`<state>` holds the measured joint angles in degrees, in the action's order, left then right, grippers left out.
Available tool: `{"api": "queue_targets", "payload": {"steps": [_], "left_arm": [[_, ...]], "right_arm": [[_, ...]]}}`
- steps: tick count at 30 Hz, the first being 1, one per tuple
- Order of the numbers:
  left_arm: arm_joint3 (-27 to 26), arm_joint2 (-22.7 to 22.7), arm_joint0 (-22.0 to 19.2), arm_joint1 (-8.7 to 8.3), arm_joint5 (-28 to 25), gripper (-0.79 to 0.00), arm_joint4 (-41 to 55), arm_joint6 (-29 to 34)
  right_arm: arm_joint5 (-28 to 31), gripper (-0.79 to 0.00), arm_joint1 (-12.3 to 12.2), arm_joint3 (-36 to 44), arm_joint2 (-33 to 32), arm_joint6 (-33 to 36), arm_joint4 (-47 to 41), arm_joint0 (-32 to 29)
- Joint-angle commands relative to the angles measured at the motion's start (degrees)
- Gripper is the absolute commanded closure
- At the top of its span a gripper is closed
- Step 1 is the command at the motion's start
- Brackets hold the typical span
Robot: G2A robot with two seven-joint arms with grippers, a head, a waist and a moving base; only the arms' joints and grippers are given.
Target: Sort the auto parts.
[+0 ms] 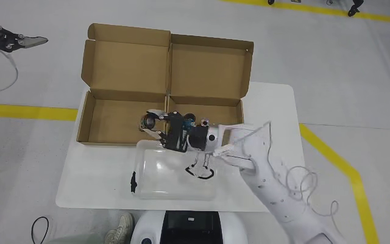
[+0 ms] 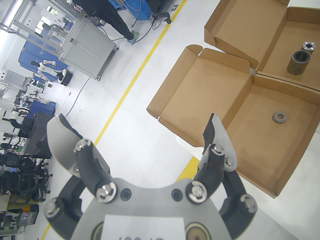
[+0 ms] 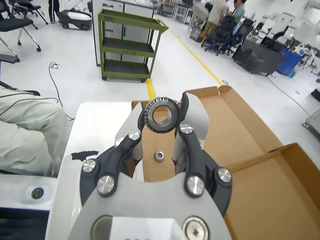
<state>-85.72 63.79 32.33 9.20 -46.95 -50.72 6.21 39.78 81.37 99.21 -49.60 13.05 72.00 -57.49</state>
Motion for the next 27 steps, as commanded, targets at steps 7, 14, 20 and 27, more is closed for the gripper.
{"api": "queue_targets", "payload": {"steps": [7, 14, 20, 27], "left_arm": [[0.0, 0.0, 0.0, 0.0, 0.0, -0.785, 0.0, 0.0], [0.0, 0.0, 0.0, 0.0, 0.0, -0.785, 0.0, 0.0], [0.0, 0.0, 0.0, 0.0, 0.0, -0.785, 0.0, 0.0], [0.0, 0.0, 0.0, 0.0, 0.0, -0.785, 0.0, 0.0]], "right_arm": [[-7.8, 0.0, 2.2, -10.4, 7.7, 8.5, 1.7, 4.7], [-15.7, 0.0, 5.8, -21.6, 14.3, 8.9, 2.3, 9.7], [-19.4, 0.0, 9.7, -31.6, 18.5, 8.6, 0.3, 15.5], [-21.5, 0.0, 14.7, -41.9, 22.1, 7.4, -2.3, 21.8]]}}
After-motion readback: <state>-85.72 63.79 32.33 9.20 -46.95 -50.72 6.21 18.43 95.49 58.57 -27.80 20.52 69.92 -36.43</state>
